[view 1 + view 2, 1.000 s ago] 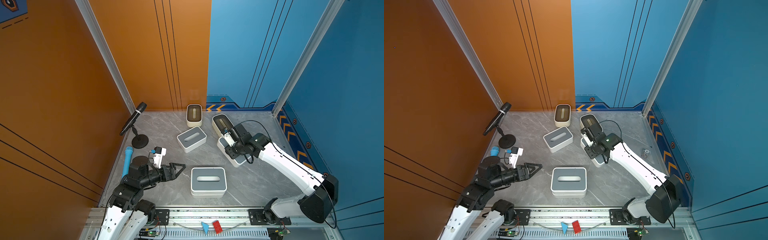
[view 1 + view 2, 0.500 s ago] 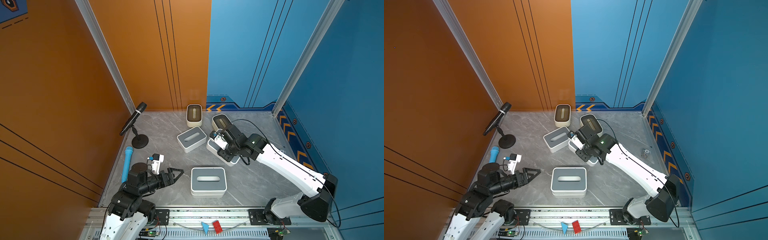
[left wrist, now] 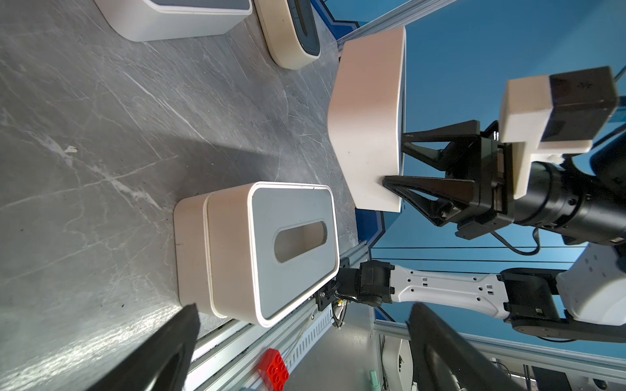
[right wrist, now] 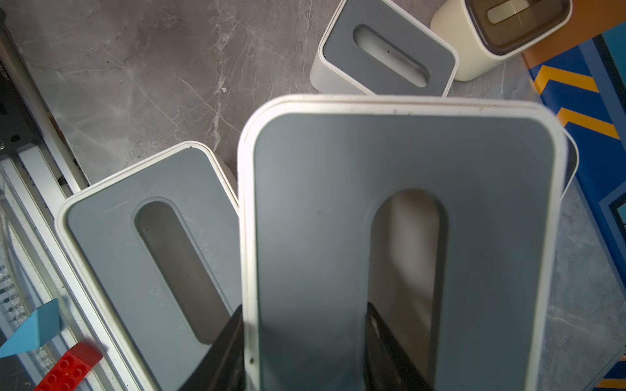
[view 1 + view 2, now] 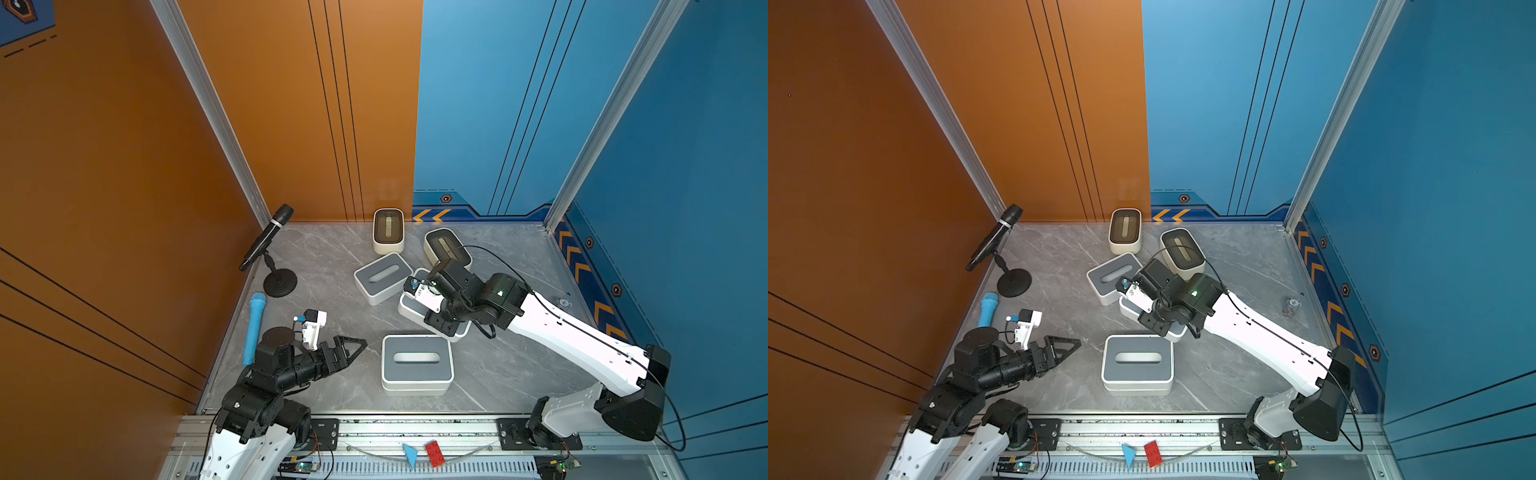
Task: Stack the tissue boxes
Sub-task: Place the tissue box at the tissue box.
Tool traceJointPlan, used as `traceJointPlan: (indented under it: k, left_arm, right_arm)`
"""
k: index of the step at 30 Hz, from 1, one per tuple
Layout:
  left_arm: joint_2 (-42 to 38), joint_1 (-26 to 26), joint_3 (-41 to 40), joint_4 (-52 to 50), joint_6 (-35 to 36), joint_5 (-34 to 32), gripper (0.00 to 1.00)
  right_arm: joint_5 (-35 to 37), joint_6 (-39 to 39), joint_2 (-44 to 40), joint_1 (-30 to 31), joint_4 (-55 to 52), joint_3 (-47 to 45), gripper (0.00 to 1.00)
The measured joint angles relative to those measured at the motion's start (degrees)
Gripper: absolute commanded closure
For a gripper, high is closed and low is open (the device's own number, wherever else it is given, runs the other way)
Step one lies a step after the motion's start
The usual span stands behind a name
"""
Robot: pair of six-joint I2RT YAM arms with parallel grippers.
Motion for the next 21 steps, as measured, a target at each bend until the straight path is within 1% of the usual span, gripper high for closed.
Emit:
traceJointPlan:
  k: [8,16,21]
  left_arm:
    - [-2.08,0.00,0.28,-0.87,-0.28,2.43,0.02]
    - [-2.12,0.00,0.63,-1.57,-1.73,3.48,0.02]
    - [-2.25,0.00,0.63,-1.64,-3.06,4.87,0.02]
  right_arm:
    - [-1.07,-2.16,2.34,2.97,-3.91,5.14,0.63]
    - [-1.75,-2.97,2.97,6.95,-7.21,5.33,0.63]
    - [-4.09,-4.33,2.97,8.15,-7.89,5.33,0.63]
